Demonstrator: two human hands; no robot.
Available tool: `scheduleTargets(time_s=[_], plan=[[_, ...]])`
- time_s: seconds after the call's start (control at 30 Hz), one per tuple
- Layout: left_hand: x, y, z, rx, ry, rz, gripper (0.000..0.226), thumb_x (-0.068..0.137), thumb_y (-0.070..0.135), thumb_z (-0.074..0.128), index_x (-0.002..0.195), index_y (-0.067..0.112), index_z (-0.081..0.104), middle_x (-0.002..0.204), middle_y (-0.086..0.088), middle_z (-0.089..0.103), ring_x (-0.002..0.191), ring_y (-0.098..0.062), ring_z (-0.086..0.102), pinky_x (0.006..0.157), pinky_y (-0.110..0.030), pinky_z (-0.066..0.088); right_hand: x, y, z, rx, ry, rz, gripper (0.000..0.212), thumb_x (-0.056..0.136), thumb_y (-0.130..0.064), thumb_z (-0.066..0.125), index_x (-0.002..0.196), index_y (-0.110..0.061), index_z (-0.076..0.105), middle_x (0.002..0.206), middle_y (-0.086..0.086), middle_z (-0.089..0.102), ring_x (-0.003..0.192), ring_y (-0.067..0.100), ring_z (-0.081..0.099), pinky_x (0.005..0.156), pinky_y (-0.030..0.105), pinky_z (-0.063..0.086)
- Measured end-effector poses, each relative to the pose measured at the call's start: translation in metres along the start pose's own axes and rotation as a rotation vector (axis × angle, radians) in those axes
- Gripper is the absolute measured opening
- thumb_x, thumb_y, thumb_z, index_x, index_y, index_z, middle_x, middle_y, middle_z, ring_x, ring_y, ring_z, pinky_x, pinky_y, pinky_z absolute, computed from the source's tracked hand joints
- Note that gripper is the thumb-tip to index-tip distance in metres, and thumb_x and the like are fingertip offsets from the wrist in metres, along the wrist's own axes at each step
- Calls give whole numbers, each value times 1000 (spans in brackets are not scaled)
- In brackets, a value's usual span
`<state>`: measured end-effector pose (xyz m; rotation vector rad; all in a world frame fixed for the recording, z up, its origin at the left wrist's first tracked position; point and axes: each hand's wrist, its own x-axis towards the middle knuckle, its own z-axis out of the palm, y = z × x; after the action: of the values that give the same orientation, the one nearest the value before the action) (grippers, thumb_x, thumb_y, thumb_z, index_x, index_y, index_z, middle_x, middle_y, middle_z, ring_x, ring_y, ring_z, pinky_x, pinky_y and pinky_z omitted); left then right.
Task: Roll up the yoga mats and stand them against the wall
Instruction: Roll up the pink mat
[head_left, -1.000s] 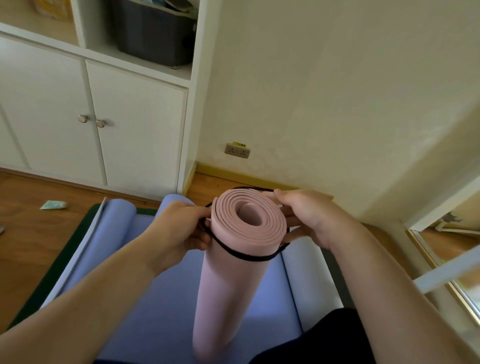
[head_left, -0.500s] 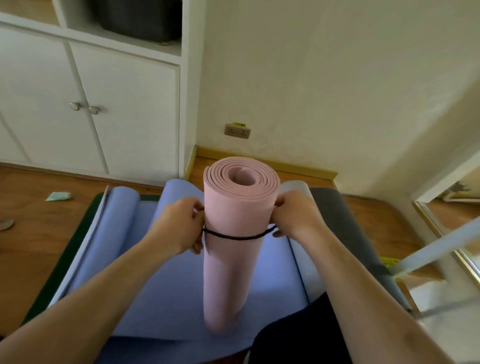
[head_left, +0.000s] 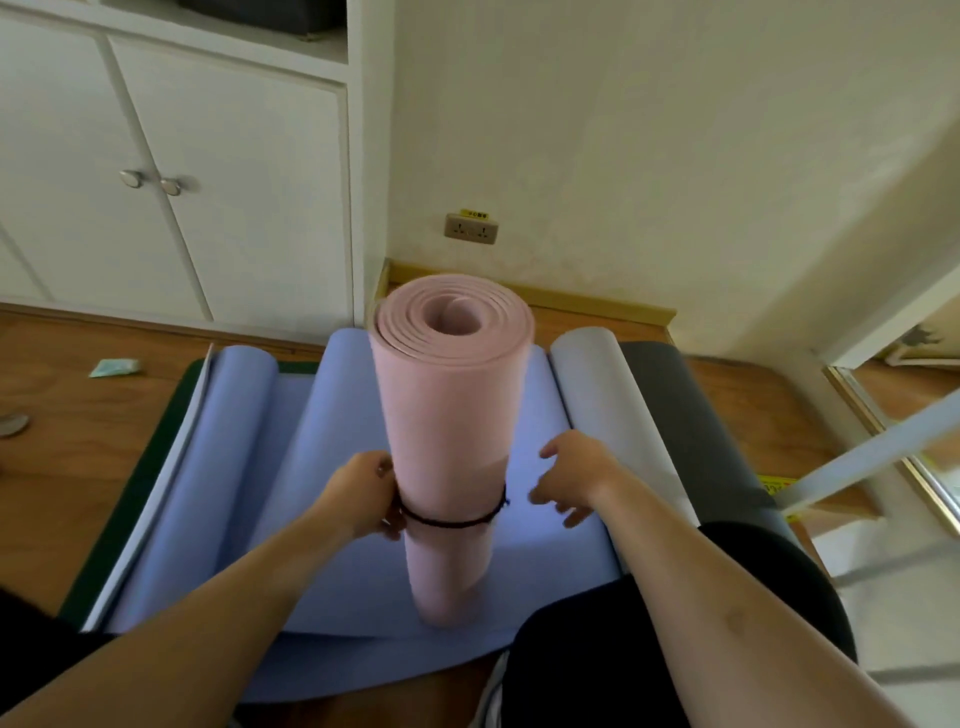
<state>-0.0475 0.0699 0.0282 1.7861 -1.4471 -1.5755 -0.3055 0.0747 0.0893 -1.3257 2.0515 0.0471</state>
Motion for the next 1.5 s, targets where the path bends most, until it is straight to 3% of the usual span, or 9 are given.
scheduleTargets(time_s=[0.2, 0.4, 0.57, 0.67, 0.9, 1.13, 1.23, 1.37, 1.5], plan=[[2, 3, -2, -289, 51, -46, 22, 107, 22, 56, 109, 5, 69, 88, -17, 74, 68, -26, 73, 64, -43, 66, -3, 3, -3, 443, -64, -117, 40, 98, -2, 62, 133, -22, 65, 118, 8, 71, 88, 23, 80, 69, 39, 67], [1, 19, 12, -253, -4, -46, 23, 108, 35, 52, 114, 18, 66, 106, -14, 74, 90, -28, 77, 68, -40, 66, 7, -2, 1, 789, -69, 57, 27, 107, -16, 55, 120, 5, 64, 86, 22, 79, 81, 40, 79, 86, 48, 65], [3, 22, 15, -330, -29, -114, 28, 106, 35, 58, 115, 11, 67, 113, -13, 70, 97, -30, 74, 66, -35, 64, 3, 0, 9, 844, -99, 125, 23, 103, -3, 52, 97, 6, 73, 71, 12, 74, 59, 28, 70, 68, 43, 67], [3, 18, 15, -380, -61, -138, 25, 100, 20, 59, 107, 5, 77, 111, -16, 76, 102, -33, 73, 71, -36, 64, 4, 1, 15, 841, -136, 156, 26, 99, 7, 43, 89, 7, 68, 87, 17, 67, 67, 28, 60, 63, 41, 65], [6, 25, 12, -291, 30, -93, 32, 102, 14, 54, 108, -14, 69, 97, -29, 70, 73, -31, 74, 75, -42, 66, 10, -2, 13, 782, -89, 79, 35, 92, 5, 44, 114, 15, 69, 88, 22, 66, 69, 32, 66, 64, 40, 65], [-6, 38, 2, -234, 59, 19, 17, 105, 15, 53, 116, 5, 60, 107, -19, 73, 90, -32, 75, 80, -43, 66, 2, -5, 3, 733, -36, -128, 33, 99, -8, 46, 119, -6, 72, 92, 12, 78, 74, 26, 74, 71, 43, 67], [-10, 41, -3, 23, 15, 188, 52, 97, 17, 65, 139, 37, 42, 115, -10, 70, 100, -25, 71, 92, -45, 61, -1, -4, -3, 549, 91, -251, 49, 90, -1, 53, 133, -24, 60, 100, -3, 75, 79, 22, 74, 66, 42, 65], [-23, 56, 1, 264, 22, 465, 120, 62, 49, 95, 153, 48, 16, 147, 11, 28, 126, -12, 43, 104, -33, 46, -18, -13, -8, 430, 200, -362, 49, 78, -3, 67, 115, -33, 59, 112, -8, 66, 79, 19, 73, 66, 47, 66], [-36, 75, 8, 92, 210, 615, 126, 52, 57, 100, 151, 47, 22, 142, 20, 36, 121, 1, 42, 97, -25, 44, -39, -20, -21, 485, 235, -532, 58, 75, -2, 81, 113, -39, 56, 121, -15, 57, 93, 17, 73, 68, 38, 63]])
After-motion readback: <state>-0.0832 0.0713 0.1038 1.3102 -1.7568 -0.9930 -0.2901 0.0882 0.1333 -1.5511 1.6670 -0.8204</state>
